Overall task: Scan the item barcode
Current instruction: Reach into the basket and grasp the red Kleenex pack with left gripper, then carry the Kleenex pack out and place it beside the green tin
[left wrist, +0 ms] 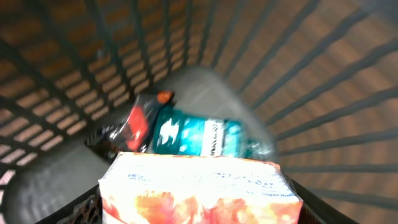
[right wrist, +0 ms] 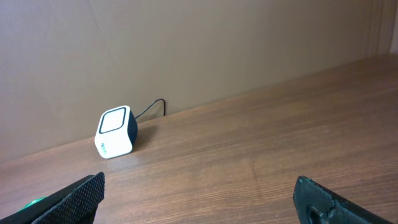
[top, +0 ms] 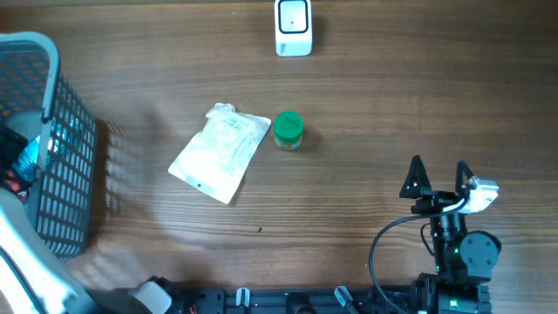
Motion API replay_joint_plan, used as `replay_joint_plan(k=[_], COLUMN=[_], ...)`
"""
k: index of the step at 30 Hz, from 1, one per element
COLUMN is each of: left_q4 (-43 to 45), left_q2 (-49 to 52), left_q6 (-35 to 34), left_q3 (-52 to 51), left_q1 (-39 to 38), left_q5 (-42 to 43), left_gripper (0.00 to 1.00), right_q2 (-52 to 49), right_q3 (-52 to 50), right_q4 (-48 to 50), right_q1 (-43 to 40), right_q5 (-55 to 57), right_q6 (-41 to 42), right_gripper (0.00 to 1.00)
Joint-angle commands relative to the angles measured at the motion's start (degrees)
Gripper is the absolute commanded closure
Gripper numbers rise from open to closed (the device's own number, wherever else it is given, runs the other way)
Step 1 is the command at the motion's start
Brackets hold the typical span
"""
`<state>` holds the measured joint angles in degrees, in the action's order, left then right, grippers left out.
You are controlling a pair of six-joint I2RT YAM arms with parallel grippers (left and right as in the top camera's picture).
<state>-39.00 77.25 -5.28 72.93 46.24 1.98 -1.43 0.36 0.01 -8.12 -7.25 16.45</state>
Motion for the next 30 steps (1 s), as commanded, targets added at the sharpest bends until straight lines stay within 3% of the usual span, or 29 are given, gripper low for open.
replay_joint_plan(k=[1, 6, 8, 9, 14, 19, 23, 30], left_q4=[1.86, 7.34, 8.57, 7.76, 3.56, 0.17, 0.35, 1.51], left_q2=[-10.03, -20.57, -22.23, -22.36, -18.21, -5.60, 7.63, 28.72], left_q6=[-3.63, -10.29, -12.13, -12.02, -11.47, -11.50, -11.96, -14.75], left_q3=[0.04, 0.04, 0.04, 0.04, 0.04, 0.04, 0.04, 0.04], left_q1=[0.15, -0.87, -5.55, -9.18, -30.36, -54.84, -66.79, -78.47], left_q5=[10.43, 32.33, 40.74, 41.00, 31.58, 8.63, 0.68, -1.03], left_gripper=[0.28, 0.28, 0.28, 0.27, 0.26, 0.26, 0.26, 0.26], right_q2=[0.13, 0.13, 0.13, 0.13, 0.13, 0.13, 0.11, 0.04], right_q3=[-0.04, -0.04, -0.04, -0.04, -0.04, -0.04, -0.04, -0.04], right_q4=[0.35, 0.37, 0.37, 0.37, 0.35, 0.37, 0.35, 0.37], right_q1=[-0.04, -0.04, -0.04, -0.04, -0.04, -0.04, -0.04, -0.04], right_q5=[0.39, 0.39, 0.39, 0.39, 0.39, 0.39, 0.39, 0.39], right_q6=[0.24, 0.22, 0.22, 0.22, 0.22, 0.24, 0.24, 0.22], right_gripper=[0.00, 0.00, 0.00, 0.00, 0.00, 0.00, 0.00, 0.00])
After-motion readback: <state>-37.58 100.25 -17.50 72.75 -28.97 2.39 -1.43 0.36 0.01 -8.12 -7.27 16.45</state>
